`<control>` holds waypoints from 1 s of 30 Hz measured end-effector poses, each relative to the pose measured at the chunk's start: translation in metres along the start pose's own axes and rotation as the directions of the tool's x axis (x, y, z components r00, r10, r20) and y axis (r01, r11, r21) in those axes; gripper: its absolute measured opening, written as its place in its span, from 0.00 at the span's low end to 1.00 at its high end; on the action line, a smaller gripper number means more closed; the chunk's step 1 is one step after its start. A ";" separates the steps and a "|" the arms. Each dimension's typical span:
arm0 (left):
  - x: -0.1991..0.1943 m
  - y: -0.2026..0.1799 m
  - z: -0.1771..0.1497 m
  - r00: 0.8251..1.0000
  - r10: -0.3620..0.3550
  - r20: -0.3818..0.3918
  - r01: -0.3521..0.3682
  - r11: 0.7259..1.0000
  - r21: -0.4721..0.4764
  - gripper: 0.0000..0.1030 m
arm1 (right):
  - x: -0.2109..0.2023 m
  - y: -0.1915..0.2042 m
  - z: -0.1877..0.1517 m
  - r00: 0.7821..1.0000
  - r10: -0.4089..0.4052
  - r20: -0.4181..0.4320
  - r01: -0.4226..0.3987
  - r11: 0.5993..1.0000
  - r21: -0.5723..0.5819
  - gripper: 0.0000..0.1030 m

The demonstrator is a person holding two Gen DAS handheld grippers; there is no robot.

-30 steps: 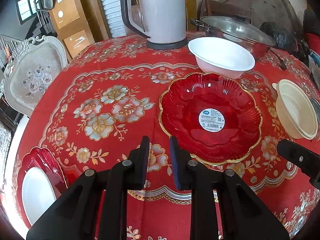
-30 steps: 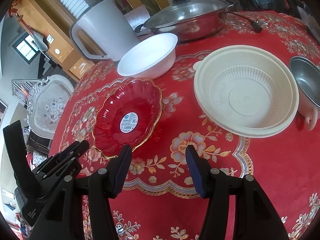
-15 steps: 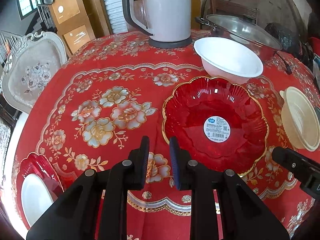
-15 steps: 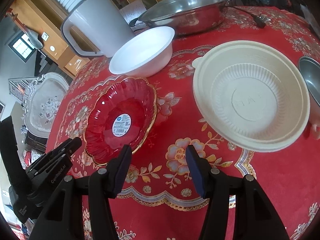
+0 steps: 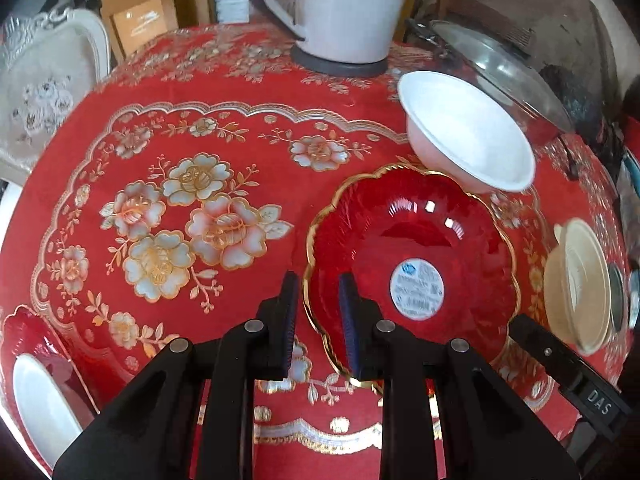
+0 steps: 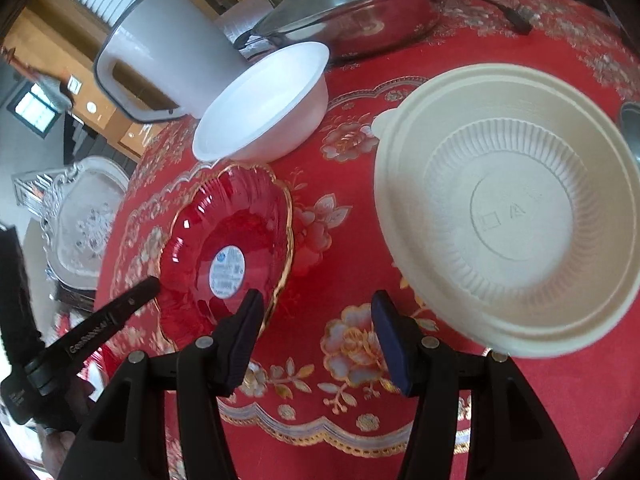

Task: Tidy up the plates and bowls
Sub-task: 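Move the right gripper toward the red scalloped sticker plate, then close the right gripper on the rim of the red plate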

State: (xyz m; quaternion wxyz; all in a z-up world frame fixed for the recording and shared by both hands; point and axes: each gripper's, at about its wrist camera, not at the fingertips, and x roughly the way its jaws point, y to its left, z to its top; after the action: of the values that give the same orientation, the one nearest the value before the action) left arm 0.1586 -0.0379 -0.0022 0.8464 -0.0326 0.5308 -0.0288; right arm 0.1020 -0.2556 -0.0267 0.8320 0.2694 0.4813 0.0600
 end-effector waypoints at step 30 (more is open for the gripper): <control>0.025 0.003 0.015 0.997 -0.055 -0.058 0.053 0.998 -0.037 0.16 | 0.013 0.020 0.015 0.999 0.030 0.043 -0.024 0.990 -0.142 0.13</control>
State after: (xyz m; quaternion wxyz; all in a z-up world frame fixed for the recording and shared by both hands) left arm 0.1828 -0.0365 -0.0184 0.8285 -0.0611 0.5550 -0.0431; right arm 0.1244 -0.2399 -0.0209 0.8588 0.2173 0.4532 0.0992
